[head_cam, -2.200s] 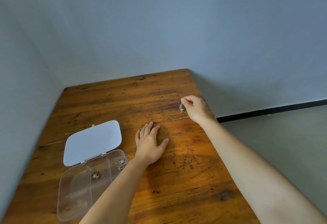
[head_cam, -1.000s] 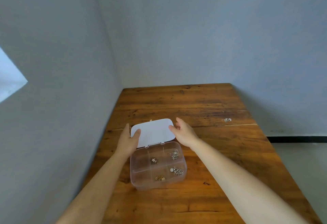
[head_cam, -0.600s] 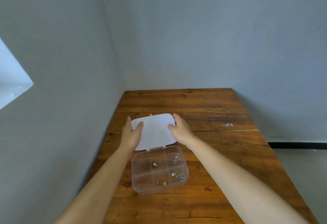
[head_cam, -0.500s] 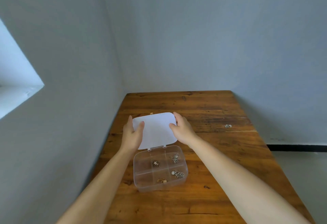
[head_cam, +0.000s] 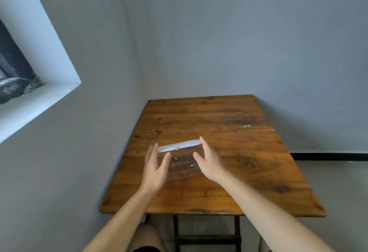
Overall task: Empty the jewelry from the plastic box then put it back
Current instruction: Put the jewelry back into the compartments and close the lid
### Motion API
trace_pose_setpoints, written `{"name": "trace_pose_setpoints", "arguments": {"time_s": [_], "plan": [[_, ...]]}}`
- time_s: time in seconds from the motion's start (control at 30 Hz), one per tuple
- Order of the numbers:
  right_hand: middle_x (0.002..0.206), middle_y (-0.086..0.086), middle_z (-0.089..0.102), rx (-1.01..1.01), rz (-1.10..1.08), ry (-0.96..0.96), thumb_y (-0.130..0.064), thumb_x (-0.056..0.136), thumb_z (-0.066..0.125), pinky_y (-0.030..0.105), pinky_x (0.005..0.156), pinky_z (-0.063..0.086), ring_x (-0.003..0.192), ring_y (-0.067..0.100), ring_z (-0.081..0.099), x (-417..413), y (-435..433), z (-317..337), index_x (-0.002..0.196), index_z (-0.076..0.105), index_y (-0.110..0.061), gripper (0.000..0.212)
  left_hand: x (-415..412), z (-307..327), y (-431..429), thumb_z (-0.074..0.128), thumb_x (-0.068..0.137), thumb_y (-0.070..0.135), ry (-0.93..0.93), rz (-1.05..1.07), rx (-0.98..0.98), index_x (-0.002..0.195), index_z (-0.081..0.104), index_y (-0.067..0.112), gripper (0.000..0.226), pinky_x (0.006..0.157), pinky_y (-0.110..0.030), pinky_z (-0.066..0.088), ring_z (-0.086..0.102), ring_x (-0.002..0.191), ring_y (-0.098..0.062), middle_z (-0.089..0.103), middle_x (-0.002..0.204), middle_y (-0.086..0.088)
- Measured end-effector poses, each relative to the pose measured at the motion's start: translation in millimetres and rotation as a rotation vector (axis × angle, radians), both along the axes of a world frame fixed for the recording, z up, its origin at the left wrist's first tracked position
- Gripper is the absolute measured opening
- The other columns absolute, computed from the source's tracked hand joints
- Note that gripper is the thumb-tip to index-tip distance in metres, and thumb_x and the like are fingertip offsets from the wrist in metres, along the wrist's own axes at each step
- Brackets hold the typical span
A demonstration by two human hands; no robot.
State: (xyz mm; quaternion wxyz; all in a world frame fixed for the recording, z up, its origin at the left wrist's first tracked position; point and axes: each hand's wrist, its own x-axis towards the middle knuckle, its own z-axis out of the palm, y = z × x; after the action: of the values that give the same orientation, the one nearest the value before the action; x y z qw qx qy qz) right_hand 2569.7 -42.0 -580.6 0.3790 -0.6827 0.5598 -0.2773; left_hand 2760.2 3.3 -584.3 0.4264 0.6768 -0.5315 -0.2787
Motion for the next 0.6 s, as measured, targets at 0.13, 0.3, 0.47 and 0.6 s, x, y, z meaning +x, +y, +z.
{"name": "trace_pose_setpoints", "arguments": {"time_s": [0.13,0.3,0.47,0.6], "plan": [[0.167,-0.006,0.002,0.039,0.024,0.082,-0.027,0.103,0.047,0.038,0.120,0.015,0.153,0.018,0.006,-5,29,-26,0.158,0.001,-0.027,0.072,-7,-26,24,0.044,0.097,0.053,-0.097,-0.106,0.149,0.157,0.013,0.025,0.074,0.121,-0.036,0.006,-0.004,0.153,-0.014,0.005,0.167,0.003],[0.166,-0.009,-0.009,0.056,0.073,0.224,-0.032,0.103,0.046,0.042,0.121,0.011,0.153,0.015,-0.002,-12,35,-39,0.157,-0.005,-0.029,0.075,-10,-41,34,0.039,0.096,0.059,-0.251,-0.162,0.248,0.157,0.008,0.028,0.075,0.121,-0.039,0.002,-0.013,0.152,-0.014,-0.008,0.166,0.004],[0.165,-0.012,-0.013,0.062,0.123,0.278,-0.026,0.104,0.043,0.043,0.121,0.012,0.153,0.017,-0.002,-17,26,-39,0.157,-0.007,-0.031,0.073,-12,-42,44,0.036,0.094,0.063,-0.351,-0.171,0.237,0.156,0.014,0.031,0.073,0.121,-0.040,0.004,-0.010,0.152,-0.018,-0.004,0.166,0.005],[0.165,-0.011,-0.013,0.040,0.188,0.352,-0.023,0.106,0.037,0.034,0.121,0.006,0.153,0.014,-0.004,-20,4,-39,0.158,-0.004,-0.029,0.066,-2,-38,37,0.025,0.092,0.068,-0.549,-0.149,0.193,0.152,0.025,0.035,0.069,0.121,-0.043,0.011,0.007,0.151,-0.021,0.016,0.163,0.002]]}}
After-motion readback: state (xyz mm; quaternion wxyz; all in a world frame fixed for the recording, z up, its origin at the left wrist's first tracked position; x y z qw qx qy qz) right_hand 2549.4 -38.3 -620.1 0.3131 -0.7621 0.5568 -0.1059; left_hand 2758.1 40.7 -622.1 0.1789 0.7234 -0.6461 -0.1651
